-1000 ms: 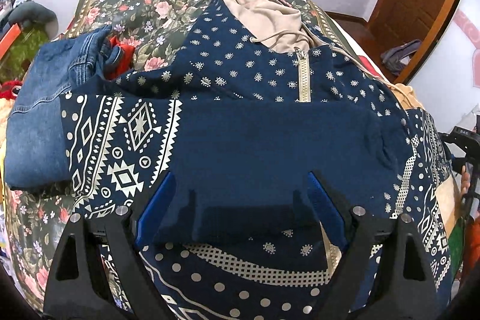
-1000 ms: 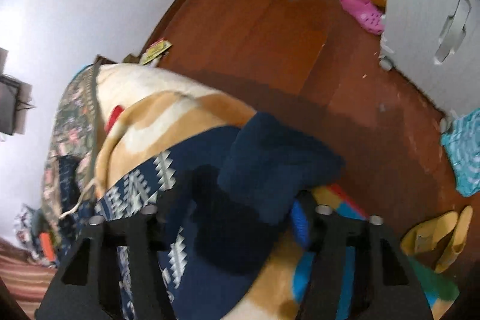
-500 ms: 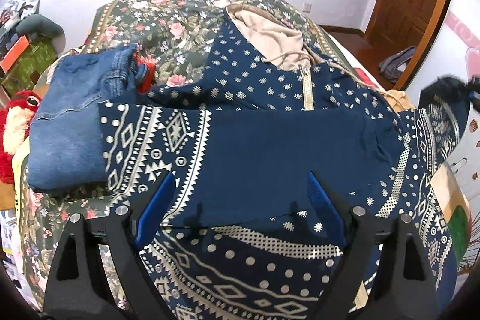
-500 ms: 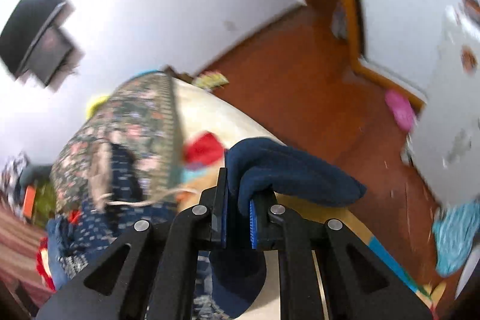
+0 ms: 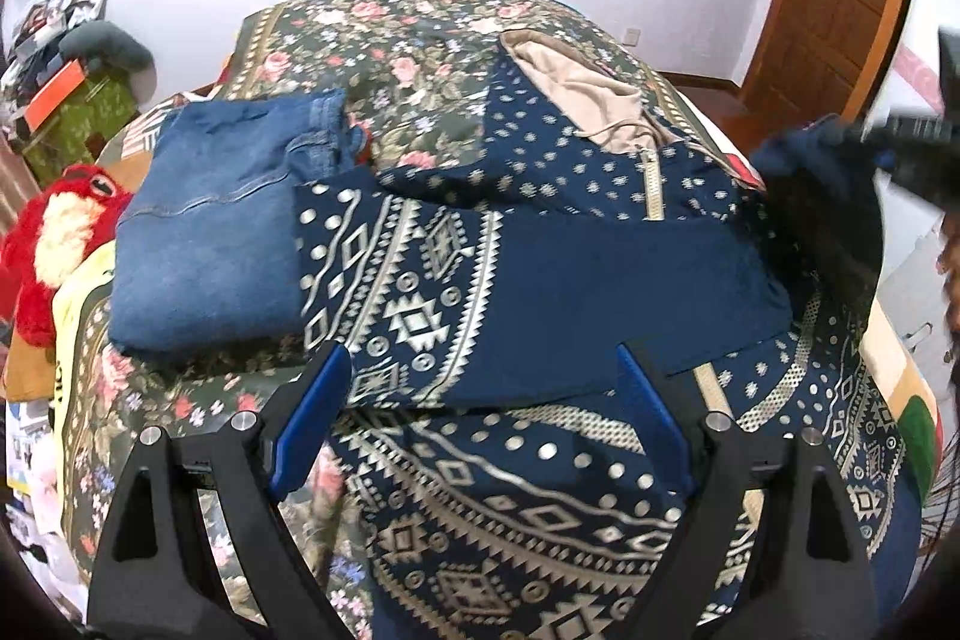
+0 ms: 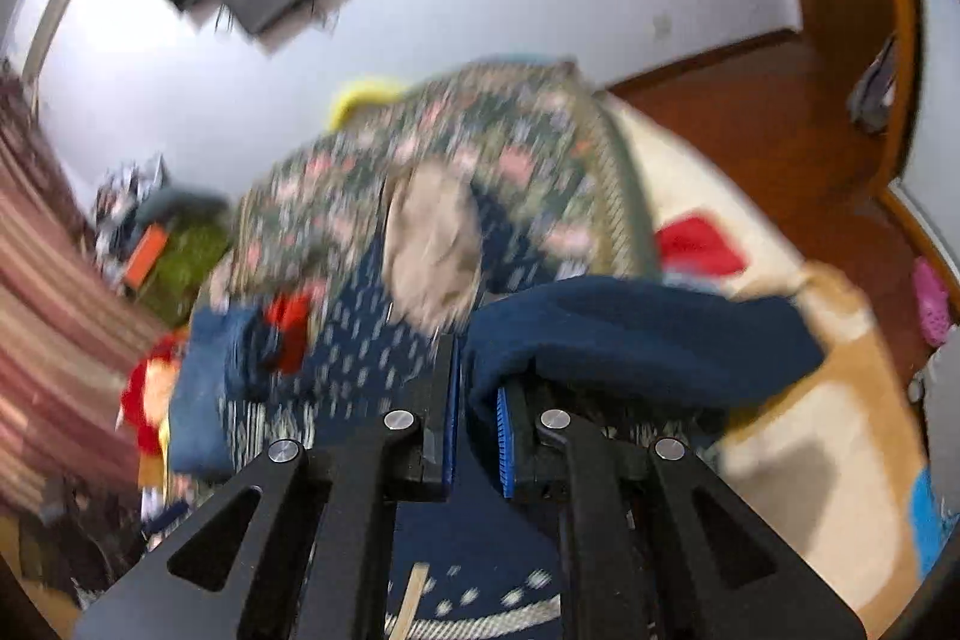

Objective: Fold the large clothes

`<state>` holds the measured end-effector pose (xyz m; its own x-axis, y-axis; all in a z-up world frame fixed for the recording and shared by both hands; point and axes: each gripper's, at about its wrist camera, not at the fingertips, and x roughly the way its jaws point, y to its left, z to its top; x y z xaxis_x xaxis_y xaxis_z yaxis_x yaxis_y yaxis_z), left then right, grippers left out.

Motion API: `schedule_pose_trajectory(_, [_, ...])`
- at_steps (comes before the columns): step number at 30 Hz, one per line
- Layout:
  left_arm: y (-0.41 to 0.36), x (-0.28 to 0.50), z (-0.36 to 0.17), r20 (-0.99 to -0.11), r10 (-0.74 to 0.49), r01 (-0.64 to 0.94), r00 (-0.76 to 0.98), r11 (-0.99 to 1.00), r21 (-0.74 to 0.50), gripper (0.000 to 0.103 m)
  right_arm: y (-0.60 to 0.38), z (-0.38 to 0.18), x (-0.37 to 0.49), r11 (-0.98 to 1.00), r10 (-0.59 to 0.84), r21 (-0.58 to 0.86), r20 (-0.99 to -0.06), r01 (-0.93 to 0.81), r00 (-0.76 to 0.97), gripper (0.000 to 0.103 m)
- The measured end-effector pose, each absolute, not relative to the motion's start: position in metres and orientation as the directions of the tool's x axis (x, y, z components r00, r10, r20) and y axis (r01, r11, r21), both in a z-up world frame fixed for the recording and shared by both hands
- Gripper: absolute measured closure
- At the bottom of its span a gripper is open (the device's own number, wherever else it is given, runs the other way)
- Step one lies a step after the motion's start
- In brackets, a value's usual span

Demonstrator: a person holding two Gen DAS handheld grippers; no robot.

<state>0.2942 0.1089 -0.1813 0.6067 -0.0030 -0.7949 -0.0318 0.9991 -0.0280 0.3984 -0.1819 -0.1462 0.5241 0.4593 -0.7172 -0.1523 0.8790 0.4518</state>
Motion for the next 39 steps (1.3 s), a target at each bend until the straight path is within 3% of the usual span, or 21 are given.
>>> schedule_pose_trajectory(6, [0.118,0.286,-0.188,-0.813,-0.005,-0.058,0.583,0.997,-0.047,0.015,-0.159,-0.213,0.377,0.876,0.477,0.470,-0.818,-0.103,0.322,0.093])
schedule_pose_trajectory(11, [0.105,0.290,-0.193,-0.825,-0.018,-0.040,0.565,0.998,-0.049,0.015,-0.167,-0.224,0.359,0.894,0.446,0.435,-0.851,-0.106,0.277,0.091])
schedule_pose_trajectory(17, [0.061,0.306,-0.184,-0.822,-0.069,0.051,0.565,0.998,-0.049,0.015,-0.196,-0.198,0.349,0.899,0.435,0.423,-0.831,-0.114,0.348,0.068])
schedule_pose_trajectory(28, [-0.076,0.369,-0.164,-0.822,-0.239,0.335,0.516,0.940,-0.063,0.015,-0.272,-0.192,0.332,0.933,0.314,0.360,-0.819,0.004,0.480,0.062])
schedule_pose_trajectory(39, [-0.213,0.432,-0.227,-0.894,-0.256,0.510,0.368,0.860,-0.036,0.015,-0.324,-0.220,0.329,0.928,0.262,0.353,-0.844,0.117,0.469,0.062])
